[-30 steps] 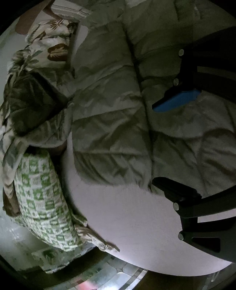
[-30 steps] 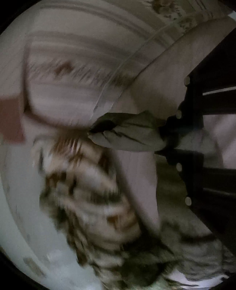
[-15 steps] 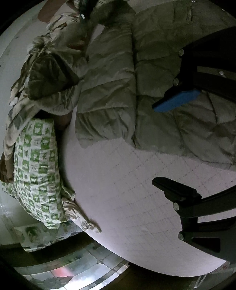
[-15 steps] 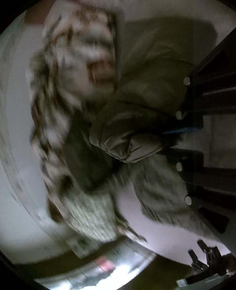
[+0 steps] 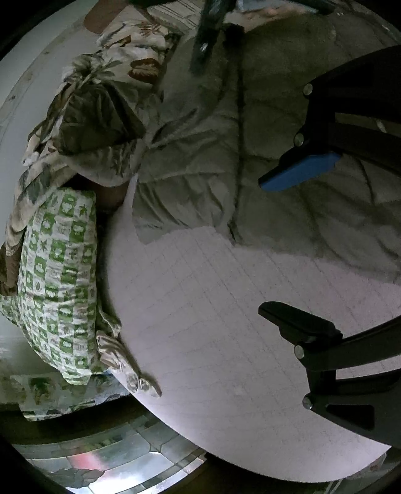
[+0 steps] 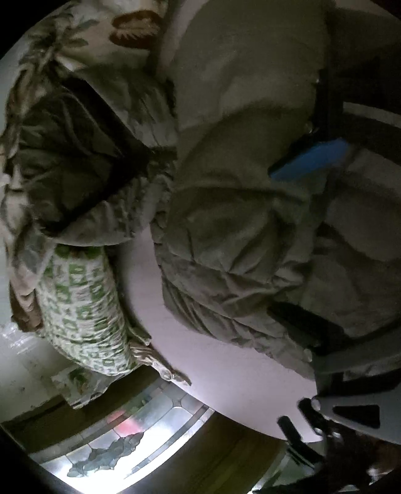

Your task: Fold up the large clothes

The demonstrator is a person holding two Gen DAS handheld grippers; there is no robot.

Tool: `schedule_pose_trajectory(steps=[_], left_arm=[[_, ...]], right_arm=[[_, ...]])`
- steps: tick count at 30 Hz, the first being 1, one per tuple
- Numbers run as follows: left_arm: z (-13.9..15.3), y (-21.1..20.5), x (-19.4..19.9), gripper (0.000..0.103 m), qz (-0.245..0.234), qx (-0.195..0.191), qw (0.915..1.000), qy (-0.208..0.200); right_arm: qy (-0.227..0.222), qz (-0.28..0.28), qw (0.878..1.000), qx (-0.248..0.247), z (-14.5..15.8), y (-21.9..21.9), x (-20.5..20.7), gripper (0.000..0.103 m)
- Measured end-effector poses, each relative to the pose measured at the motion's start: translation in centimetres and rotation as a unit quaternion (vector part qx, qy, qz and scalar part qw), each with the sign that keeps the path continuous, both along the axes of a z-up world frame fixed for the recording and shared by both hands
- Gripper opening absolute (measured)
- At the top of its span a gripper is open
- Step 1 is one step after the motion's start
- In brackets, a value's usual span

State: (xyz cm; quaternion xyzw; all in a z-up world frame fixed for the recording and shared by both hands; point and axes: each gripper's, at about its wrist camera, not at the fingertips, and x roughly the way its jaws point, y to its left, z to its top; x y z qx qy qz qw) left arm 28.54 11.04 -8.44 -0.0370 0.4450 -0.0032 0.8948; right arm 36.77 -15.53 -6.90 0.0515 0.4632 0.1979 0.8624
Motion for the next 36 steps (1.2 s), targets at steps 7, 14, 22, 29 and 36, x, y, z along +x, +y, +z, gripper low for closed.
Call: schedule_pose_trajectory(steps=[7,14,22,29,36], left_arm=[[-1.2,-5.8,3.9,0.075,-0.034,0.003,0.9989,0.031],[-1.4,-12.2,9.7,0.075,-0.044,-0.04,0.9974,0.041],[-4.2,-17.1,13.7,0.034,-0.059,-0.049,0.9949,0.065],[-1.1,-15.4,11.5,0.013,-0.075,-0.071,0.9944,0.023],[2.2,-9.8,8.3,0.014,-0.079,-0.055,0.9953,-0.003]], right_arm=[[-0.018,-0.091,0.996,-0.001,3.0,-9.5,-2.8,0.083],[0.003,-0.218,0.976,-0.009,1.7,-19.2,-2.4,0.083],[0.042,-0.296,0.954,0.027,-1.8,-25.9,-0.4,0.083],[0.049,-0.292,0.955,0.03,-2.4,-26.0,0.3,0.083],[0.043,-0.251,0.967,0.006,-1.3,-22.4,0.2,0.083]])
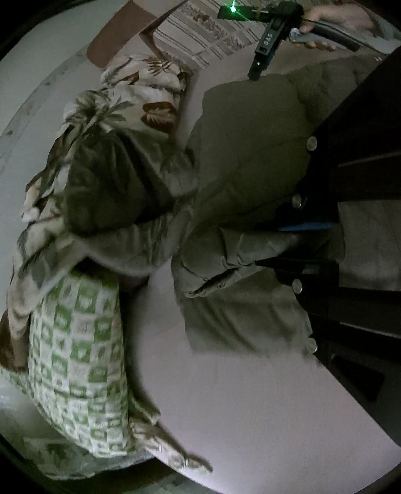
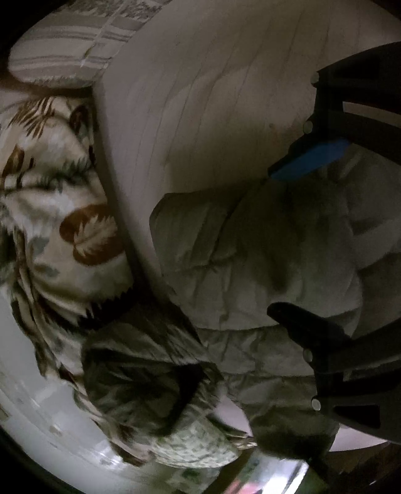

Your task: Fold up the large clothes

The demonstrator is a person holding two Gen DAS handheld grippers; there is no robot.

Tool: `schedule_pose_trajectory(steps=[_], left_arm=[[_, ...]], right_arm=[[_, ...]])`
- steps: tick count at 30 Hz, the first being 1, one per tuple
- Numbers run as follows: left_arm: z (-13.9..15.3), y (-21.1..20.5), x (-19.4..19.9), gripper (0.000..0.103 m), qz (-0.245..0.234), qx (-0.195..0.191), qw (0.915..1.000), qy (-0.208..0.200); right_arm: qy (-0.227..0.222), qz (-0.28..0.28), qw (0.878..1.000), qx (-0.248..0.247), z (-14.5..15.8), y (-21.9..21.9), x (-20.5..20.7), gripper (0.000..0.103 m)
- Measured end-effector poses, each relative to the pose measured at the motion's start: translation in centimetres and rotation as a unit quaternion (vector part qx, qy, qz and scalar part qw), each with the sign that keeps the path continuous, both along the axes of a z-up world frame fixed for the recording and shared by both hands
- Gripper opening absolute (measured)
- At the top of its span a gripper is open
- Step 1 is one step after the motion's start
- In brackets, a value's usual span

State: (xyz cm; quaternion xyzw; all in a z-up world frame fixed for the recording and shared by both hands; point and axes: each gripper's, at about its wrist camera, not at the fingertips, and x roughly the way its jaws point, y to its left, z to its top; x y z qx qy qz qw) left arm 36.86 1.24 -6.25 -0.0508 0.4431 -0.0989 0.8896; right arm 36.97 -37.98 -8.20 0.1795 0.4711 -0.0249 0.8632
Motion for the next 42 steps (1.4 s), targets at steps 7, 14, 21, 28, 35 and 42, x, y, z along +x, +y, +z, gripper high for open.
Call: schedule_pose_trajectory(steps=[7,14,21,28,35,42], left_arm=[[-7.0,1.5,1.1,0.019,0.009,0.043,0.9971,0.062],[-7.3,1.9,0.4,0.025,0.004,0.044,0.9979,0.048],[-7.3,3.2,-0.7,0.065,0.02,0.054,0.9974,0.044],[-6.5,4.2,-0.9,0.068,0.037,0.028,0.9979,0.045],[-1.4,3.2,-1.8,0.07,0.004,0.041,0.9987,-0.028],[-2.5,3.5,0.2,0.071,-0.023,0.025,0.9994,-0.005]], right_arm=[[0.048,0.053,0.995,-0.068,-3.1,4.9,1.1,0.084],[0.064,0.053,0.993,-0.079,-4.1,4.9,1.4,0.089],[0.029,0.056,0.994,-0.09,-1.5,6.0,0.0,0.089],[0.076,0.085,0.99,-0.085,-2.9,6.5,1.2,0.089],[-0.001,0.118,0.989,-0.087,4.8,7.0,3.4,0.089],[-0.079,0.175,0.979,-0.065,12.1,9.3,13.7,0.089]])
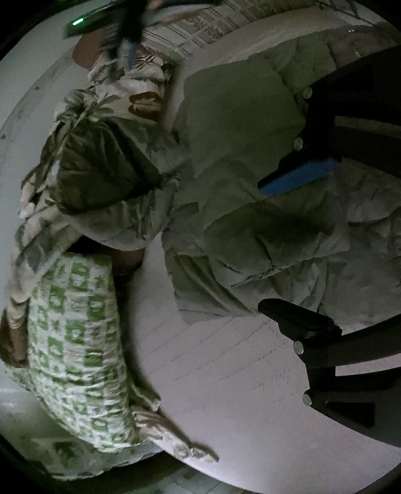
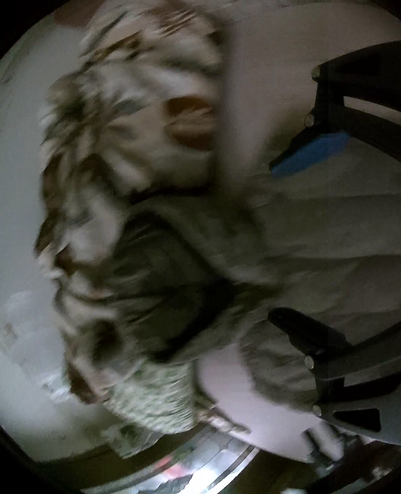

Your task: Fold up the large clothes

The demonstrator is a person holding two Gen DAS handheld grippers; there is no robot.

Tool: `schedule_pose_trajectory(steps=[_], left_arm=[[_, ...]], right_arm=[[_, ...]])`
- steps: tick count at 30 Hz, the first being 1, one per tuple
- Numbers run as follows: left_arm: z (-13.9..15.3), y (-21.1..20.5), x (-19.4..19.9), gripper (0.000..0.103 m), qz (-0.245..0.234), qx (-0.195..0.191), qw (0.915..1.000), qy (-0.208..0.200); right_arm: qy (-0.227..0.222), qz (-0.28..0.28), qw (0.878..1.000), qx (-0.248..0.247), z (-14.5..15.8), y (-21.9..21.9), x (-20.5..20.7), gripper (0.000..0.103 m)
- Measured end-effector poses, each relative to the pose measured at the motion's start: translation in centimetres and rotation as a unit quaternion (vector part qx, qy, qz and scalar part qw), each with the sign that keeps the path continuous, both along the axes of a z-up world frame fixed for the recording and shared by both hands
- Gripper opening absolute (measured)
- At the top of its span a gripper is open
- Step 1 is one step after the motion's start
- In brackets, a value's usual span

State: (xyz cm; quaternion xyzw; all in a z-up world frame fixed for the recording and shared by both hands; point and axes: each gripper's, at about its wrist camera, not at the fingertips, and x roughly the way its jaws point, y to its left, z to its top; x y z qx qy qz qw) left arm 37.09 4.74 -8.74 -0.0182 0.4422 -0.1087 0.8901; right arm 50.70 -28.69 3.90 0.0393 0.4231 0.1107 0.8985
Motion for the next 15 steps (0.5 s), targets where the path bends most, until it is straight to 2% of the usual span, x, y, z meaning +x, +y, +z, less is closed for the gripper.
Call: schedule_pose_trajectory(steps=[5,10,13,14,15], left_arm=[[-2.0,0.9,2.3,0.071,0.003,-0.028,0.9993,0.025],[-3.6,1.3,4.0,0.071,-0.003,-0.041,0.9985,0.037],[-4.3,1.4,4.5,0.073,-0.003,-0.054,0.9978,0.038],[-4.3,1.5,4.4,0.073,-0.004,-0.057,0.9977,0.037],[-4.3,1.5,4.3,0.073,-0.004,-0.059,0.9977,0.035]], right_arm=[[-0.008,0.003,0.999,-0.032,0.3,1.5,7.5,0.089],[-0.005,0.062,0.99,-0.128,-1.5,4.6,14.7,0.089],[-0.006,0.069,0.986,-0.154,-3.1,6.2,16.4,0.089],[-0.009,0.071,0.986,-0.15,-3.4,6.5,16.3,0.084],[-0.016,0.077,0.987,-0.143,-3.7,7.0,16.0,0.046]])
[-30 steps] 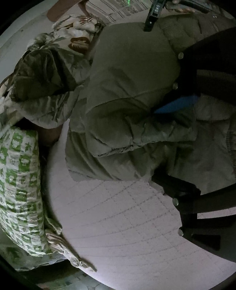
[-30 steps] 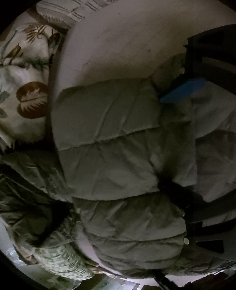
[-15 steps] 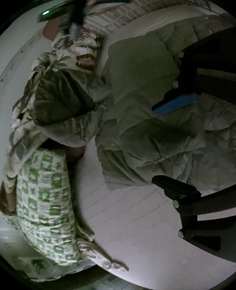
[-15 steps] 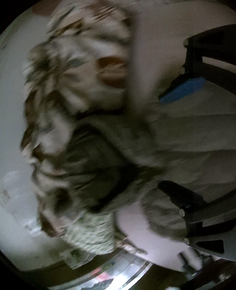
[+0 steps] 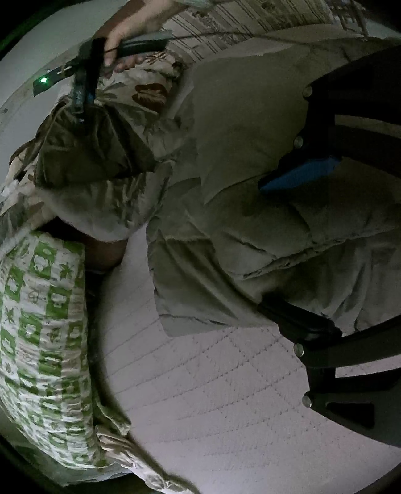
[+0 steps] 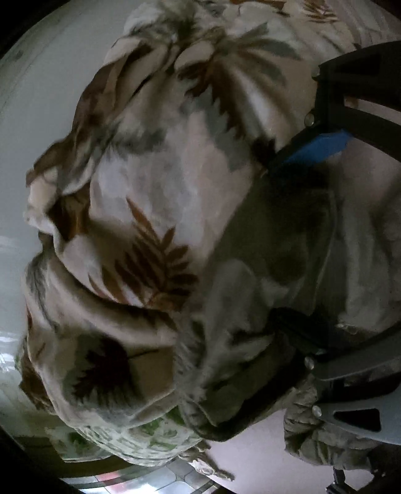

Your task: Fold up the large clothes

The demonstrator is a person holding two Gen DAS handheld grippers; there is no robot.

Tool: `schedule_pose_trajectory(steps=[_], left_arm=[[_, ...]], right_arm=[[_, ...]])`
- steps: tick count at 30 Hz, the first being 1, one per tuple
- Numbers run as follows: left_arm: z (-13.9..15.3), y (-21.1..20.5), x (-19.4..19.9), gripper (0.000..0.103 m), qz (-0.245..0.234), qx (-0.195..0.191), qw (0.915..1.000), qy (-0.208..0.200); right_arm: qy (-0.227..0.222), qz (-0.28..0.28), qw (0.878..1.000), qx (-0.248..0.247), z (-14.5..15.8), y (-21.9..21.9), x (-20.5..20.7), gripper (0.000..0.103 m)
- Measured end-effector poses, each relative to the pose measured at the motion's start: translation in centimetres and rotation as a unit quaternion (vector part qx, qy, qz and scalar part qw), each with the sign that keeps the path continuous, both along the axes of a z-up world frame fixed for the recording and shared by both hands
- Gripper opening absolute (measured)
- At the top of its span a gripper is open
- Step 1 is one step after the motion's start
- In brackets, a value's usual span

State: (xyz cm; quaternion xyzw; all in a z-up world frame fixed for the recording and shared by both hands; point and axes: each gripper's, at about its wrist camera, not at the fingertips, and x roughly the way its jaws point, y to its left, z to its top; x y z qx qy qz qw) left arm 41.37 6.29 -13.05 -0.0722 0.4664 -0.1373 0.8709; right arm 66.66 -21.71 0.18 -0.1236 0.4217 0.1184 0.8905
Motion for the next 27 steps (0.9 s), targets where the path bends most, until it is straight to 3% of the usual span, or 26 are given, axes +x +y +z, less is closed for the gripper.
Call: schedule_pose_trajectory(steps=[1,3,11,16,18,21,27], left_arm=[[0.0,-0.1,-0.1,0.073,-0.001,0.001,1.0,-0.002],[0.3,-0.3,-0.4,0.073,-0.001,0.005,1.0,0.0],[2.1,-0.4,-4.1,0.073,-0.003,0.02,0.9998,0.01],[1.4,0.5,-7.0,0.073,0.01,-0.005,0.9995,0.029],[1.3,0.7,-8.0,0.073,0.021,-0.004,0.9994,0.028],[1.9,0.4,-8.8,0.073,0.033,-0.01,0.9991,0.024],[4.9,-3.5,-6.8,0.073,0.033,-0.002,0.9992,-0.02]], right_arm=[[-0.004,-0.002,1.0,-0.001,-0.2,0.2,-0.3,0.021],[-0.009,0.005,1.0,0.004,-0.8,0.5,-2.2,0.016],[-0.005,0.05,0.997,0.053,1.7,-0.1,-13.3,0.013],[0.013,0.096,0.991,0.092,1.8,0.2,-25.6,0.013],[0.031,0.109,0.988,0.101,-0.5,0.2,-31.0,0.013],[0.044,0.097,0.991,0.087,-4.6,-0.4,-35.1,0.013],[0.076,0.047,0.995,0.038,-13.6,-1.6,-35.2,0.012]])
